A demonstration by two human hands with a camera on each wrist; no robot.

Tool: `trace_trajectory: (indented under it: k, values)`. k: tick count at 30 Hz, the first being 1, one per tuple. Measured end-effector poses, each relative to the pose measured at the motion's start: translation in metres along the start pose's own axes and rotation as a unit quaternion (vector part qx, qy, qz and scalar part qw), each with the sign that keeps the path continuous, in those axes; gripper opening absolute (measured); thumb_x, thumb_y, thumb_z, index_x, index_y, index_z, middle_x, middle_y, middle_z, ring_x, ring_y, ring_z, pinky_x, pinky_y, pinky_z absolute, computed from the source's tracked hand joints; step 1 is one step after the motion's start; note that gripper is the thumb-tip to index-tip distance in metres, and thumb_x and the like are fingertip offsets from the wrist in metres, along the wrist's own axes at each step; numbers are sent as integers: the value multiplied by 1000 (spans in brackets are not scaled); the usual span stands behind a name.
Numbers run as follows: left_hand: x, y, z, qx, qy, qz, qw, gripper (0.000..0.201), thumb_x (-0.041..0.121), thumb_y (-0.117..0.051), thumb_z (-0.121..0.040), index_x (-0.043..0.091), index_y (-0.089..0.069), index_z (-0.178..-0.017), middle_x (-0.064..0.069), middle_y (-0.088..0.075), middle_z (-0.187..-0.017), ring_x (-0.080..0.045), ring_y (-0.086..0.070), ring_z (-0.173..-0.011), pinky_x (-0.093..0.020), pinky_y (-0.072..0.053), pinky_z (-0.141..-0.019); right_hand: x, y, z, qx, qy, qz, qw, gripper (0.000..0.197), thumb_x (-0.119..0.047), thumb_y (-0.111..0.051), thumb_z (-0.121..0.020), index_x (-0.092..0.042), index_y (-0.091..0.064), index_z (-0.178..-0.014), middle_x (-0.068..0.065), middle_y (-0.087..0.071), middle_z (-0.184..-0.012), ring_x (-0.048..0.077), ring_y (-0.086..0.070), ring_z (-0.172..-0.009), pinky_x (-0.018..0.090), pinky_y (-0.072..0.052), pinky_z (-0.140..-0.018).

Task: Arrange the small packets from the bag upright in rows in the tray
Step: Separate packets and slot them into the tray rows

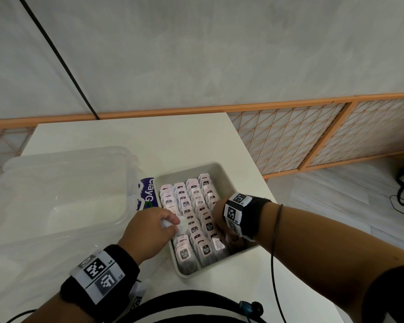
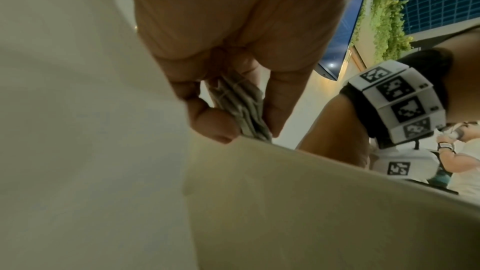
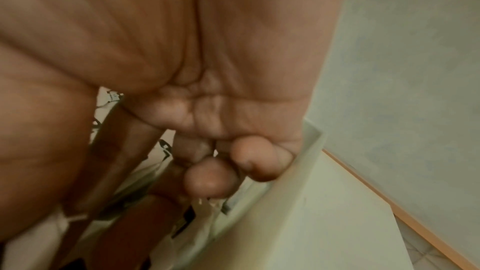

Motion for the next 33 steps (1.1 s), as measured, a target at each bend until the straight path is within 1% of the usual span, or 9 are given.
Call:
trace_trajectory:
  k: [4, 7, 12, 15, 19, 25, 27, 30, 33]
  values:
    - [0, -1, -2, 4, 3, -20, 1000, 15, 21, -71, -80, 25, -72, -94, 7, -67, -108, -5, -55, -95, -17, -35, -79, -2, -1, 1, 22, 5, 3, 1000, 42, -20, -36, -100, 0, -41, -137, 13, -48, -138, 28, -50, -123, 34, -40, -100]
    - [1, -1, -5, 4, 1, -30, 1000, 15, 19, -70, -80, 24, -73, -94, 5, -68, -108, -6, -56, -94, -17, -35, -77, 1, -4, 0, 20, -10, -2, 1000, 45, -23, -39, -99, -1, -39, -139, 15, -45, -141, 28, -48, -125, 35, -39, -101]
    - [1, -4, -8, -6, -3, -30, 1000, 18, 17, -69, -80, 21, -73, -97, 4, -68, -107, -2, -52, -87, -7, -32, -64, 0, -1, -2, -10, -23, 25, 999, 50, -23, -41, -98, 0, -34, -141, 19, -35, -145, 30, -37, -133, 42, -37, -101]
    - [0, -3, -9, -5, 0, -32, 999, 18, 17, -69, -80, 20, -73, -98, 2, -69, -108, -7, -58, -94, -14, -36, -71, 3, -5, -11, -16, -21, -6, 1000, 48, -26, -44, -97, -4, -39, -139, 15, -39, -144, 27, -45, -128, 39, -43, -95]
    - [-2, 3, -12, 12, 13, -46, 999, 18, 17, -68, -81, 20, -72, -98, 1, -68, -111, -13, -60, -102, -17, -35, -77, 12, 3, -14, 29, -45, -89, 995, 51, -25, -47, -98, -4, -34, -142, 16, -39, -145, 28, -46, -128, 36, -41, -99]
    - [5, 11, -11, 26, 2, -74, 997, 21, 15, -60, -86, 19, -72, -102, 0, -69, -112, -15, -62, -103, -17, -38, -79, 34, 10, -23, 5, -74, -203, 976, 36, -29, -65, -87, -10, -63, -118, 4, -63, -116, 21, -60, -108, 25, -45, -83]
    - [11, 15, -8, 30, -9, -95, 995, 22, 17, -57, -89, 22, -71, -104, 3, -69, -111, -14, -63, -101, -19, -42, -81, 45, 22, -17, 52, -81, -292, 952, 31, -32, -66, -87, -17, -66, -115, -2, -63, -112, 17, -59, -103, 26, -47, -88]
    - [25, 30, -6, 49, -29, -30, 998, 19, 13, -57, -89, 24, -71, -94, 10, -68, -104, -9, -61, -94, -20, -43, -79, 57, 35, 0, 139, -73, -463, 873, 34, -33, -65, -87, -23, -61, -120, -9, -61, -102, 9, -57, -93, 22, -43, -84]
    - [25, 36, -9, 23, -2, 216, 976, 17, 6, -61, -87, 21, -70, -86, 7, -67, -106, -14, -65, -85, -28, -54, -71, 47, 40, 5, 153, -13, -661, 734, 42, -25, -67, -88, -19, -53, -127, 4, -65, -108, 11, -65, -83, 21, -54, -77]
Point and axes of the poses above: each hand's wrist, its own z-axis away from the middle knuckle, its own y-axis out of the back of the hand, x = y × z, the point moved 10 cm from there along -z, towards the middle knuckle
